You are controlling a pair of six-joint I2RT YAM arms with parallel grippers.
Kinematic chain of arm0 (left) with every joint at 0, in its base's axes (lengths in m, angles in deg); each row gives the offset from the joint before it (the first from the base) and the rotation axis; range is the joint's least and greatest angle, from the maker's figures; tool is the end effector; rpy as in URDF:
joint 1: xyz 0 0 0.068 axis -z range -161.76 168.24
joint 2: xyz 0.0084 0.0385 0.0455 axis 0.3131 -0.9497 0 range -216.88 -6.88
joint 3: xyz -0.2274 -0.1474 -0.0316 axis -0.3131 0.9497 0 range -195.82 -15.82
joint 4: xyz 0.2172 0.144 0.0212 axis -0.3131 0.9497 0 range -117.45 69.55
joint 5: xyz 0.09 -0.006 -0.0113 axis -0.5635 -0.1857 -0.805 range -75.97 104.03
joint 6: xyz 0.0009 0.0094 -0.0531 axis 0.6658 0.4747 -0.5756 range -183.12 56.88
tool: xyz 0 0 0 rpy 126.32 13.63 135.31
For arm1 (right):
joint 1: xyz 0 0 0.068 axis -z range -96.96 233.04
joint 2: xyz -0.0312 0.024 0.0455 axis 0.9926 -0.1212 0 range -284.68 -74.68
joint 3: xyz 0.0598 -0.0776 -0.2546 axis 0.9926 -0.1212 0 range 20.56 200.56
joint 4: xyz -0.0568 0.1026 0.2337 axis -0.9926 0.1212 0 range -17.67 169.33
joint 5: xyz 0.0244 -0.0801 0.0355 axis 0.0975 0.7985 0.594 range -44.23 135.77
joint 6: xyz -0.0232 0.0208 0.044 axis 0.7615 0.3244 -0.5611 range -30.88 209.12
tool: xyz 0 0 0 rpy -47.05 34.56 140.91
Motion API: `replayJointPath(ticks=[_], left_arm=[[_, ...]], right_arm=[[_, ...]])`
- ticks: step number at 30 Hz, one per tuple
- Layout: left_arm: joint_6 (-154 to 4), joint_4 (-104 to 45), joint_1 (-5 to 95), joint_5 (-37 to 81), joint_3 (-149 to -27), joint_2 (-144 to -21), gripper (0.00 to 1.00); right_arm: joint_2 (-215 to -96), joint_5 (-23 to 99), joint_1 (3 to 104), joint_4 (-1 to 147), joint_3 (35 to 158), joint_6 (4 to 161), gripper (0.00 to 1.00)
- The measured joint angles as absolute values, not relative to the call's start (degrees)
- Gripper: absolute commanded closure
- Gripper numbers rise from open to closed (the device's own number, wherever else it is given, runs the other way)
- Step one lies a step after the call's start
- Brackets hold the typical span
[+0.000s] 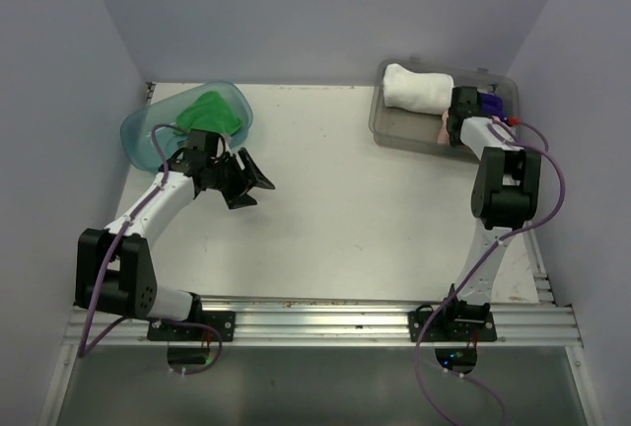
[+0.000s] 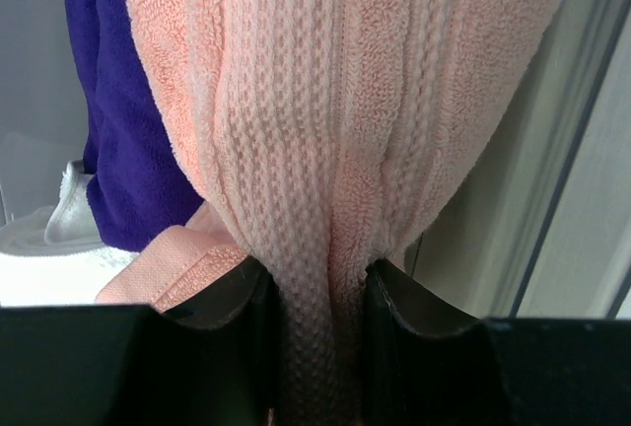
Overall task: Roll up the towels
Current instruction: Place the rolled towel into the container
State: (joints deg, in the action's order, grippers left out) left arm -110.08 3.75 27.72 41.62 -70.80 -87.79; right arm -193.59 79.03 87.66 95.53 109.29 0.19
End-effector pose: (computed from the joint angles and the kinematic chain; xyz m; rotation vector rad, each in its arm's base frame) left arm 0.2757 -0.0627 0.2324 -0.6824 2.6200 -0.9608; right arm 0.4486 -0.0558 0.1900 1.8280 1.4068 0.0014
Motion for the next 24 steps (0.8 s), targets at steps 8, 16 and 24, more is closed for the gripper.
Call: replayJointPath(ticks=[8, 16, 24], left_arm=[[-110.0, 3.8, 27.7, 41.6, -70.8, -87.8, 0.30], [-110.0, 3.7, 27.7, 41.7, -70.8, -87.8, 0.30], [-109.8, 3.7, 27.7, 41.7, -70.8, -86.6, 0.30]], right_arm=[[-193.0, 79.2, 87.7, 96.4, 109.6, 0.2, 0.39], [-191.2, 79.2, 87.7, 102.8, 110.5, 0.3, 0.30], [-187.0, 79.6, 87.7, 106.3, 109.2, 1.0, 0.28]])
